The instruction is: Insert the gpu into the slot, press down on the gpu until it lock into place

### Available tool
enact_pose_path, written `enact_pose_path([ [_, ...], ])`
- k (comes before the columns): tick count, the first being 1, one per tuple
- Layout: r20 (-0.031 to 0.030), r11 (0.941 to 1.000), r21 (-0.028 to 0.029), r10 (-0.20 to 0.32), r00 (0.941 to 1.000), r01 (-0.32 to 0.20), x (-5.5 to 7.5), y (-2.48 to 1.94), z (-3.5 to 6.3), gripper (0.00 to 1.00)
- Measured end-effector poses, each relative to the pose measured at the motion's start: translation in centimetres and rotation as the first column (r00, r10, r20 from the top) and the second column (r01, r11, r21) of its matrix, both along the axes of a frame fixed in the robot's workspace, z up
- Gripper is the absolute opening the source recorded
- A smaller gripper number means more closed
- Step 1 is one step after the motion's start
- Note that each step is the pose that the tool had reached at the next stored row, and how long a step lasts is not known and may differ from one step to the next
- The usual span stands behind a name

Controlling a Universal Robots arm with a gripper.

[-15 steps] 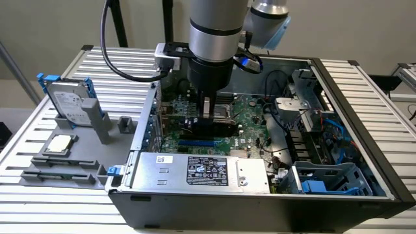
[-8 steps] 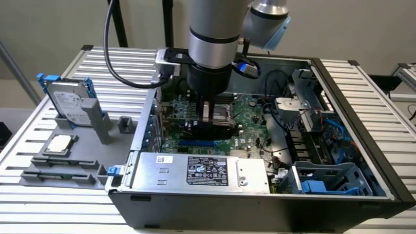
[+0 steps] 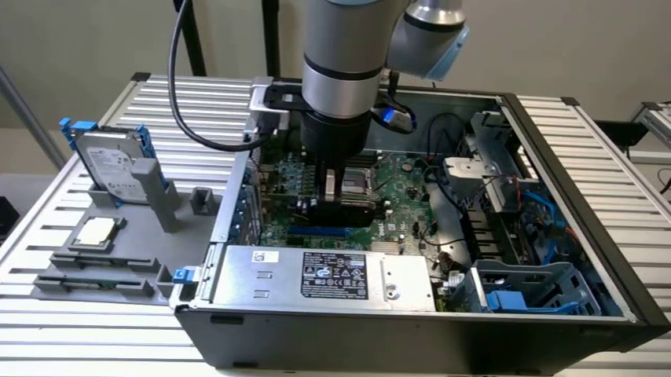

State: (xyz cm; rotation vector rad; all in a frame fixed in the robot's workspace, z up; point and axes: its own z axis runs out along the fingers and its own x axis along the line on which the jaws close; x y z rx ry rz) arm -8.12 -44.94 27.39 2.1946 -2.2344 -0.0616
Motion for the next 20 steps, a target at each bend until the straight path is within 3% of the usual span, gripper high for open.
enact_pose_path([
  [15,-0.0006,1.0,0.0083,0.0,1.0,0.0,-0.26,0.0,-0.19,0.26],
  [20,-0.0007,1.0,0.0084,0.0,1.0,0.0,-0.27,0.0,-0.21,0.26],
])
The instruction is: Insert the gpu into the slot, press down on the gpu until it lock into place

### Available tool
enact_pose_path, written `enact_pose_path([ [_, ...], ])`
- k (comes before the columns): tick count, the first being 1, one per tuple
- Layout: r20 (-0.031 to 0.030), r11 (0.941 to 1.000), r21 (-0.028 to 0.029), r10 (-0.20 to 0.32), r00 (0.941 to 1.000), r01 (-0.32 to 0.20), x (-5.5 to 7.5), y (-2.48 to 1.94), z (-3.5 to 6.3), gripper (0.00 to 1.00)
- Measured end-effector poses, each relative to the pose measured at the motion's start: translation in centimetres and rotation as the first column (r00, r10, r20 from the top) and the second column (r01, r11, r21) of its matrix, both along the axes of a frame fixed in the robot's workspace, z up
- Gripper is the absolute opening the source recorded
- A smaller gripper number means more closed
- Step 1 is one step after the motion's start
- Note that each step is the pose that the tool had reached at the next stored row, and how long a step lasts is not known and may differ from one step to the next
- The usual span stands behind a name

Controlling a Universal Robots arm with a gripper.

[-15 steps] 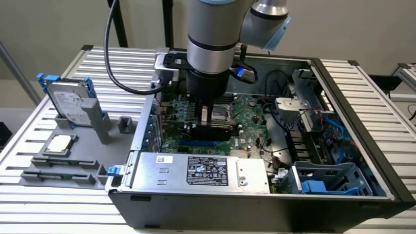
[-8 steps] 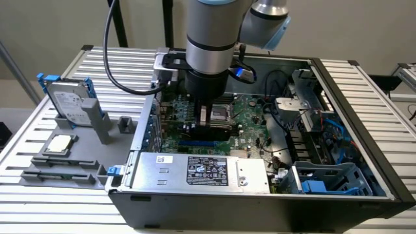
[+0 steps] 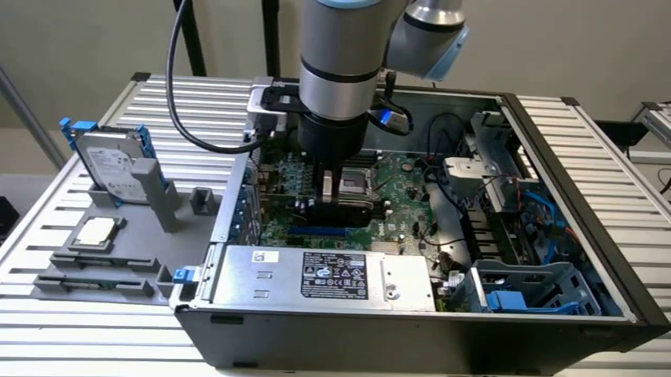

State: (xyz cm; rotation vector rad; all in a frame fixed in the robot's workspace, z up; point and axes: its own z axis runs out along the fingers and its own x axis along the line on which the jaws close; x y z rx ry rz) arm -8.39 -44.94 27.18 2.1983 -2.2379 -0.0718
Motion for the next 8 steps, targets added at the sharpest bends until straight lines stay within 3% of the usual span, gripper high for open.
enact_pose_path([
  [8,0.0001,1.0,0.0002,0.0,1.0,0.0,-0.2,0.0,-0.15,0.26],
])
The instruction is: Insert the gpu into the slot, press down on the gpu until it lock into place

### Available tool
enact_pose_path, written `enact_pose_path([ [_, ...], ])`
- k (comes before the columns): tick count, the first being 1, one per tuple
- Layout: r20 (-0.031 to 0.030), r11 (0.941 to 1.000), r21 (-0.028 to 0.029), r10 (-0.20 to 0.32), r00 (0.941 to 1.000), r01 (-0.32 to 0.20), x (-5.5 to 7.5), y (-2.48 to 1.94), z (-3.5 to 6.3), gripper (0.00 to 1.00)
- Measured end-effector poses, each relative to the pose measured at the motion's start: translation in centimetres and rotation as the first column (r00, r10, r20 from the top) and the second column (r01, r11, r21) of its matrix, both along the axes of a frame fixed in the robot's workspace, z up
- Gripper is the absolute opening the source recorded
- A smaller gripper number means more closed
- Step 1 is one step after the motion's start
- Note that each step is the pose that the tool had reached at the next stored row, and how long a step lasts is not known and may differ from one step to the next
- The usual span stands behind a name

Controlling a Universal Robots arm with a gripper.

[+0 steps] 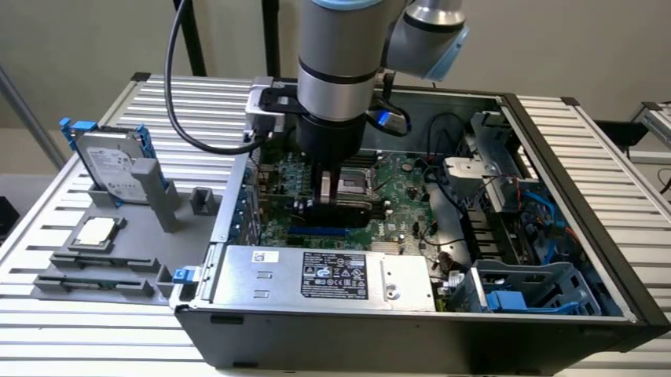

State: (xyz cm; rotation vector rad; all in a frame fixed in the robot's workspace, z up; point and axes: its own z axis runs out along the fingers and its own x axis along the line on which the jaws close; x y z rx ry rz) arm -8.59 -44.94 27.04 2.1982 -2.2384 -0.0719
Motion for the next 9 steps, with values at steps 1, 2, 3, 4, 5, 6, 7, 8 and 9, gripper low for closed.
enact_pose_path([
  [1,-0.0001,1.0,-0.0001,0.0,1.0,0.0,-0.01,0.0,-0.06,0.26],
  [2,-0.0001,1.0,-0.0002,0.0,1.0,0.0,-0.01,0.0,-0.14,0.26],
  [3,-0.0002,1.0,-0.0002,0.0,1.0,0.0,-0.01,0.0,-0.22,0.26],
  [4,-0.0005,1.0,0.0,0.0,1.0,0.0,-0.01,0.0,-0.3,0.26],
  [5,-0.001,1.0,0.0,0.0,1.0,0.0,-0.02,0.0,-0.37,0.26],
  [6,-0.002,1.0,-0.0002,0.0,1.0,0.0,-0.02,0.0,-0.44,0.26],
  [7,-0.0031,1.0,-0.0001,0.0,1.0,0.0,-0.02,0.0,-0.51,0.26],
  [8,-0.0047,1.0,-0.0001,0.0,1.0,0.0,-0.01,0.0,-0.57,0.26],
  [9,-0.0065,1.0,-0.0001,0.0,1.0,0.0,-0.01,0.0,-0.62,0.26],
])
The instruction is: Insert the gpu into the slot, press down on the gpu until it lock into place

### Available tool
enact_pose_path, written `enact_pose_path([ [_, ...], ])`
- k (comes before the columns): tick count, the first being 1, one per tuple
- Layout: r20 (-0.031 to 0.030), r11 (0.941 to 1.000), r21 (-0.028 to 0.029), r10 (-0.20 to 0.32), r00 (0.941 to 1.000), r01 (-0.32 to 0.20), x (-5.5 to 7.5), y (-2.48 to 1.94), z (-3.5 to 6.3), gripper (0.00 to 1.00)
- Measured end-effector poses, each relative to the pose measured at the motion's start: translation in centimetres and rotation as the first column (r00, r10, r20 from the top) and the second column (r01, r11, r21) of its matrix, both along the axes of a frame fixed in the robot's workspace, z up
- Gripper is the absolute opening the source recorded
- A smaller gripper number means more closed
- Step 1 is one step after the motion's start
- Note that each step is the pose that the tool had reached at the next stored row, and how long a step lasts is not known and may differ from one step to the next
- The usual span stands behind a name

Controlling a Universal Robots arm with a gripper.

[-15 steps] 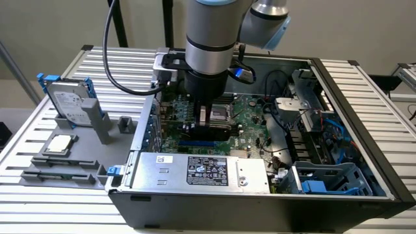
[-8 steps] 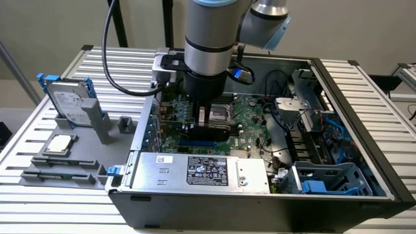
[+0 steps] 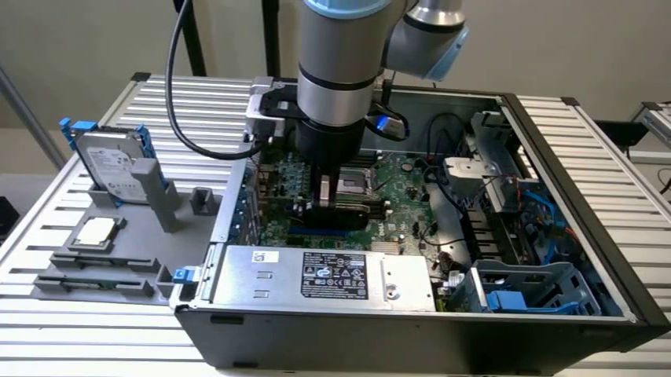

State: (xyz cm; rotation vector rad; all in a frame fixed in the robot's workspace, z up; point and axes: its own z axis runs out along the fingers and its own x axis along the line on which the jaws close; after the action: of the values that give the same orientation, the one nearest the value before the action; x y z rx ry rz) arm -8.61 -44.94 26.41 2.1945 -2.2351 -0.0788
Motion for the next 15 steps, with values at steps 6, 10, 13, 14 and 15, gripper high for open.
enact_pose_path([
  [6,-0.0092,1.0,0.0,0.0,1.0,0.0,0.0,0.0,-0.26,0.26],
  [10,-0.0094,1.0,0.0006,0.0,1.0,0.0,0.0,0.0,-0.39,0.26],
  [13,-0.0094,1.0,0.0019,0.0,1.0,0.0,0.0,0.0,-0.42,0.26],
  [14,-0.0094,1.0,0.0025,0.0,1.0,0.0,0.01,0.0,-0.42,0.26],
  [15,-0.0093,1.0,0.0029,0.0,1.0,0.0,0.01,0.0,-0.42,0.26],
])
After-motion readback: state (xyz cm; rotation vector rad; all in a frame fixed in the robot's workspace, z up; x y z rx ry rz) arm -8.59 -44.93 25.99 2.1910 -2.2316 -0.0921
